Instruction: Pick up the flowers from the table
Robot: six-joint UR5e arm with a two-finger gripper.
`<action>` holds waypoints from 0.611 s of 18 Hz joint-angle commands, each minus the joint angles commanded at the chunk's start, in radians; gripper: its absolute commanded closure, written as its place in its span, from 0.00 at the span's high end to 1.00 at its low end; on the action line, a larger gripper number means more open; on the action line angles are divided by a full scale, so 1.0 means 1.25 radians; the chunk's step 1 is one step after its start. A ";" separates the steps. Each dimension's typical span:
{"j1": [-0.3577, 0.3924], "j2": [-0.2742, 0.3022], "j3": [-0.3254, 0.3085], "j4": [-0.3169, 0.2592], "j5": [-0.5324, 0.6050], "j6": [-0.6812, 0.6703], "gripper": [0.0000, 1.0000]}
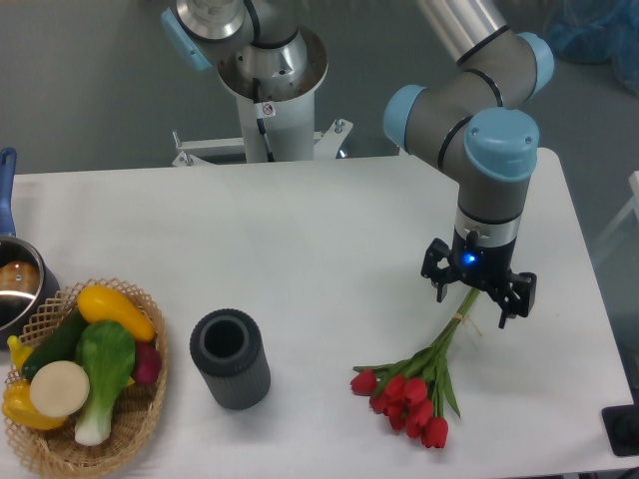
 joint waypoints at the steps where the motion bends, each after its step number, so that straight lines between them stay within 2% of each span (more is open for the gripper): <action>1: 0.000 0.000 0.000 0.000 0.000 0.000 1.00; 8: -0.001 -0.007 0.001 0.001 0.002 -0.006 1.00; 11: -0.017 -0.023 0.000 0.017 0.001 -0.072 1.00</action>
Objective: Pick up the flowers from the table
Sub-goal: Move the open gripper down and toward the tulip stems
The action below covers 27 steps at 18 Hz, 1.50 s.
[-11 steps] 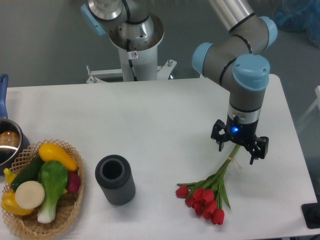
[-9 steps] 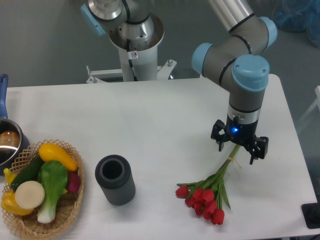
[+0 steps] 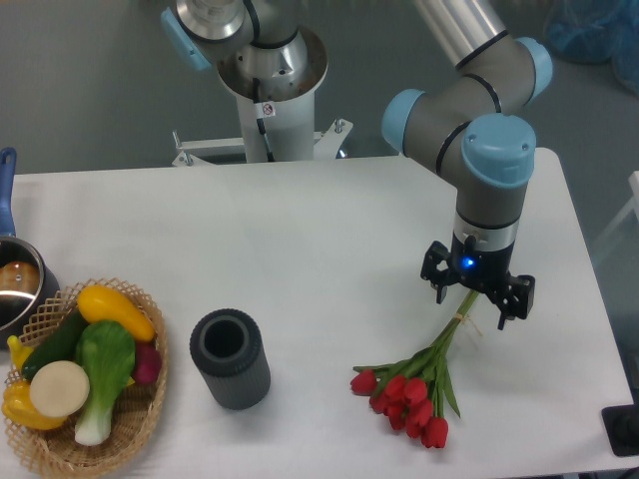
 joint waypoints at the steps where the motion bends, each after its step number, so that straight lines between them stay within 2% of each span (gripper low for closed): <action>1: -0.001 -0.001 -0.006 0.007 -0.001 -0.016 1.00; 5: -0.013 -0.013 -0.051 0.074 -0.001 -0.017 1.00; 10: -0.031 -0.049 -0.050 0.072 0.002 -0.015 1.00; 19: -0.048 -0.110 -0.018 0.074 0.001 -0.010 1.00; 22: -0.058 -0.117 -0.016 0.075 0.000 -0.005 0.99; 23: -0.058 -0.117 -0.017 0.075 -0.001 0.000 0.90; 24: -0.058 -0.117 -0.016 0.075 -0.001 0.002 0.59; 25: -0.058 -0.117 -0.016 0.075 -0.001 0.002 0.35; 27: -0.058 -0.118 -0.014 0.075 -0.001 0.001 0.05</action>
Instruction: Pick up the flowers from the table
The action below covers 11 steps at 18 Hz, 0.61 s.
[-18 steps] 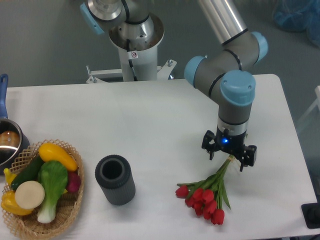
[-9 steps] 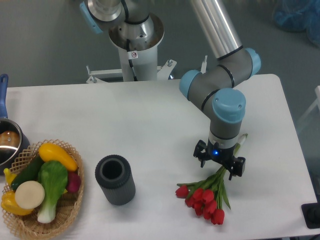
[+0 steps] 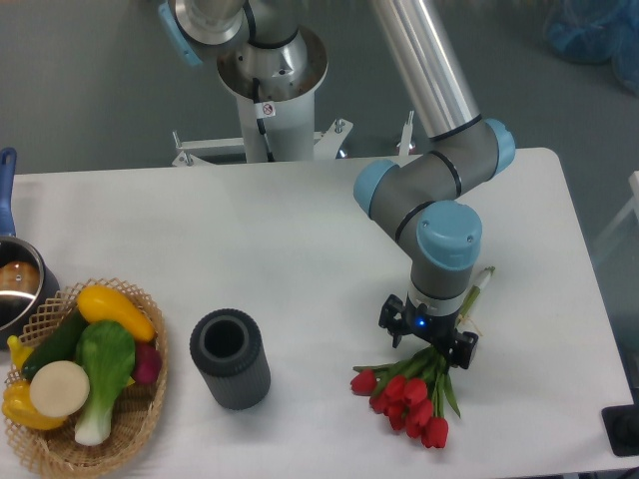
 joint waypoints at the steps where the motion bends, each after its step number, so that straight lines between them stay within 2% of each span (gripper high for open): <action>1: 0.000 0.000 0.000 0.001 0.000 0.000 0.00; 6: 0.001 0.007 0.004 0.000 0.000 -0.009 0.00; 11: 0.018 0.036 0.022 -0.006 0.004 -0.001 0.00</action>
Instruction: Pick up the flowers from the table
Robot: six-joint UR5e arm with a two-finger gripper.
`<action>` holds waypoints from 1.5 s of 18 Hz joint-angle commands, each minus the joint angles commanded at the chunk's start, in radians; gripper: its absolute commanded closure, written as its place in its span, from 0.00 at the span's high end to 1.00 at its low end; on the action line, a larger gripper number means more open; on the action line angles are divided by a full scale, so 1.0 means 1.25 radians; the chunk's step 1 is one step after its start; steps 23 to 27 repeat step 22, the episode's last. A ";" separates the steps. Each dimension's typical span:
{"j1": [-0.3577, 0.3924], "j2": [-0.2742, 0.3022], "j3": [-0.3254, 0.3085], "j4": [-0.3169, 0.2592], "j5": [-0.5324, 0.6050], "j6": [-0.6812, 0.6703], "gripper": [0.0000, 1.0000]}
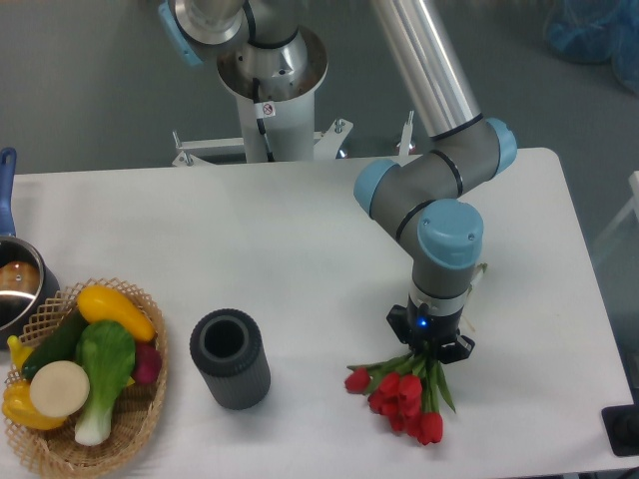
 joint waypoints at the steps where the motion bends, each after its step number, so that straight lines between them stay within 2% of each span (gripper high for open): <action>1: 0.010 0.006 0.007 -0.001 0.000 0.001 0.00; 5: 0.016 0.012 0.042 -0.042 0.002 -0.005 0.00; 13: 0.017 0.015 0.190 -0.253 0.004 0.003 0.00; 15: 0.017 0.015 0.212 -0.289 0.020 0.005 0.00; 21: 0.014 0.018 0.217 -0.315 0.050 0.037 0.00; 27: 0.014 0.020 0.217 -0.317 0.050 0.037 0.00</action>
